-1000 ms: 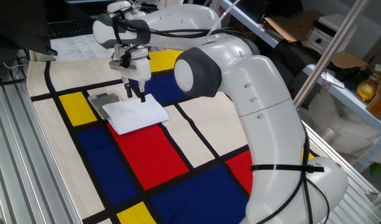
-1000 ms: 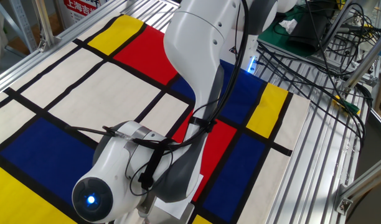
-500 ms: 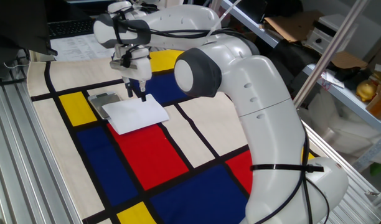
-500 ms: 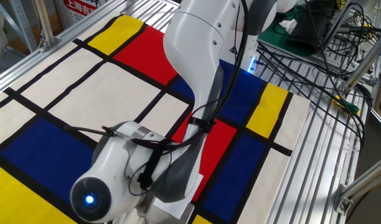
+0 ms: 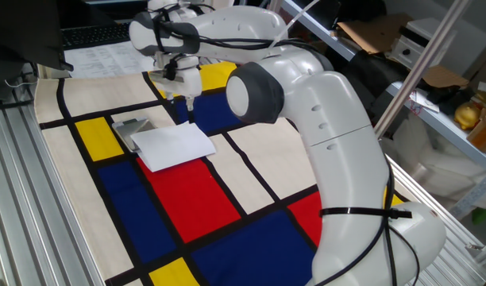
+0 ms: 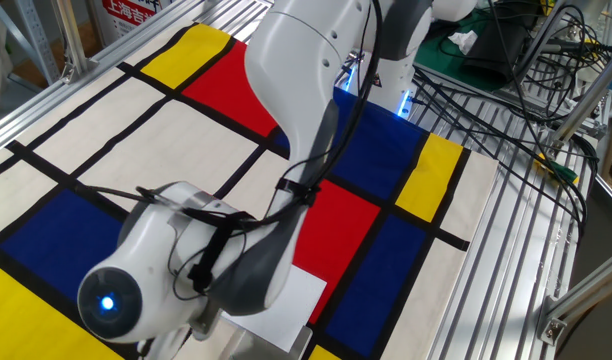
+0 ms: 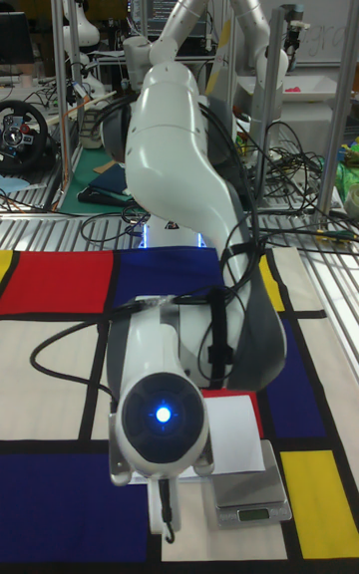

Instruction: Unfold a piece of paper

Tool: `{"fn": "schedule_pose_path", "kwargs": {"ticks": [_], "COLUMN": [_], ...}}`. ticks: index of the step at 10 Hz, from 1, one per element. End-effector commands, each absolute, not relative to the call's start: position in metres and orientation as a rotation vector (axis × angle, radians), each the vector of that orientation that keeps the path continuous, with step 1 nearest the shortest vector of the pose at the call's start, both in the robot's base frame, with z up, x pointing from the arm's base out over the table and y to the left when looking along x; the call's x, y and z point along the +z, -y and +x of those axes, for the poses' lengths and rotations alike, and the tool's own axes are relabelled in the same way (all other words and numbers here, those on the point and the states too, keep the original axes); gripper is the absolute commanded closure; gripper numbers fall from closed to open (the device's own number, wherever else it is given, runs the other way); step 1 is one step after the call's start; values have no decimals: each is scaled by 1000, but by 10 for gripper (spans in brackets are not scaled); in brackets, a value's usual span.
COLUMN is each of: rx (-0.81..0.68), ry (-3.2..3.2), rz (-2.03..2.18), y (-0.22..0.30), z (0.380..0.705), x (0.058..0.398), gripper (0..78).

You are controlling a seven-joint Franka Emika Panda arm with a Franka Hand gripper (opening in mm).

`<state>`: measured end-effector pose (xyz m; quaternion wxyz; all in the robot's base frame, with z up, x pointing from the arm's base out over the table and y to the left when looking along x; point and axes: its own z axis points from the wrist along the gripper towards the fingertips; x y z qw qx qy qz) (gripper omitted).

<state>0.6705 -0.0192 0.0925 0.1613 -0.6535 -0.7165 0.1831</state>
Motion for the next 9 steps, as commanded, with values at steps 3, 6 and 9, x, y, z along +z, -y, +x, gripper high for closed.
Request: {"fn": "schedule_pose_path", "kwargs": {"ticks": [3, 6, 9], "rx": [516, 509, 487], "ry": [1976, 1966, 1986], "rz": [-2011, -2023, -2009], "y": [40, 41, 42], "z": [670, 662, 660], "x": [95, 93, 87], "gripper": [1, 1, 1]}}
